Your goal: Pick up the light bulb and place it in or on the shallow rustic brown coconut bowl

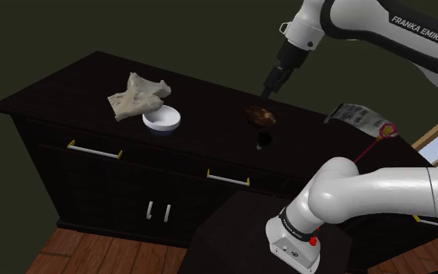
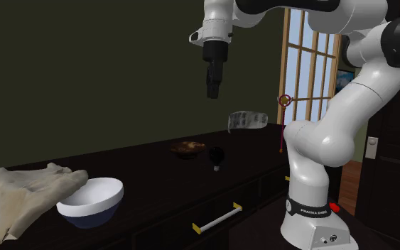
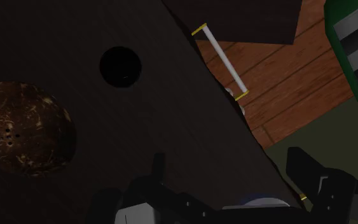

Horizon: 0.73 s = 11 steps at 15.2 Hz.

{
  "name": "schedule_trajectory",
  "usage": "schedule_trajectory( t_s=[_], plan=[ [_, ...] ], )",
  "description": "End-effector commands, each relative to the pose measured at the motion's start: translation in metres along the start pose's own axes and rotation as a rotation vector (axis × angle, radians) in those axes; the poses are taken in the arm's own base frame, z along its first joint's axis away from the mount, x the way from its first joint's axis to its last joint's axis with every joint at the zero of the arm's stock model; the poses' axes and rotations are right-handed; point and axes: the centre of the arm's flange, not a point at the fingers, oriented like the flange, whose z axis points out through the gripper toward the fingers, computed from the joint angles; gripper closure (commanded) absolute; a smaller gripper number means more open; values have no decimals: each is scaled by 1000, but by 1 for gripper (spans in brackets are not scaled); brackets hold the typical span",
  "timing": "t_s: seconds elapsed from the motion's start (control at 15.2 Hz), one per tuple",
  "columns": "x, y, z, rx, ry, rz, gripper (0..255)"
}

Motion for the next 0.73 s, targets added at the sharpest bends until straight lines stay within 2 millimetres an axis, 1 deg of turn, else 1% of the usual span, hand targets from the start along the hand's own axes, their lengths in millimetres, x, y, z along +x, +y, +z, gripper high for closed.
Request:
schedule_trajectory(
  t_s=[0.0,0.66],
  plan=[
    [0,0,0,0,0,0,0],
    [-30,102,102,144,-7,-17,0]
  ],
)
